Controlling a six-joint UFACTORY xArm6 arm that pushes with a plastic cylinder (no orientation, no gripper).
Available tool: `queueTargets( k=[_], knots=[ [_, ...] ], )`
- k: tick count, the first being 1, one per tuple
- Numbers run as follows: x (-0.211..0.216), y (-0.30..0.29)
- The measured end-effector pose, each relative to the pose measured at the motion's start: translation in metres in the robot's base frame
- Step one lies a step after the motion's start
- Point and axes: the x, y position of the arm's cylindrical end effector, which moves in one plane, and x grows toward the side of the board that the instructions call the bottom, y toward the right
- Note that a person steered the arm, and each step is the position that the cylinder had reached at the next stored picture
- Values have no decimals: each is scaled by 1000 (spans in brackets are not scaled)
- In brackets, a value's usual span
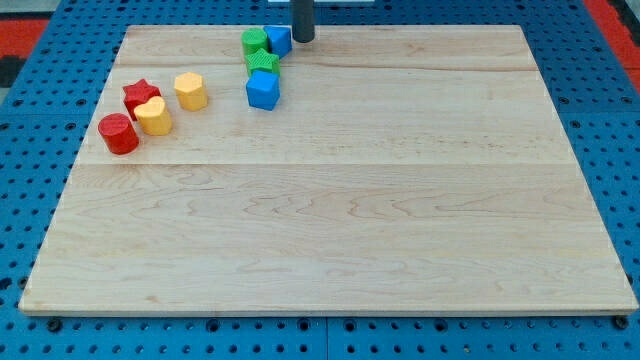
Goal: Move the blue triangle diagonally to the green star
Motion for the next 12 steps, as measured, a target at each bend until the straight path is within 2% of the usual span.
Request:
queueTargets(
  k=[1,3,5,10,12],
  knots=[
    [-19,-2],
    [-19,-70],
    [17,-28],
    [25,11],
    [66,27]
  ],
)
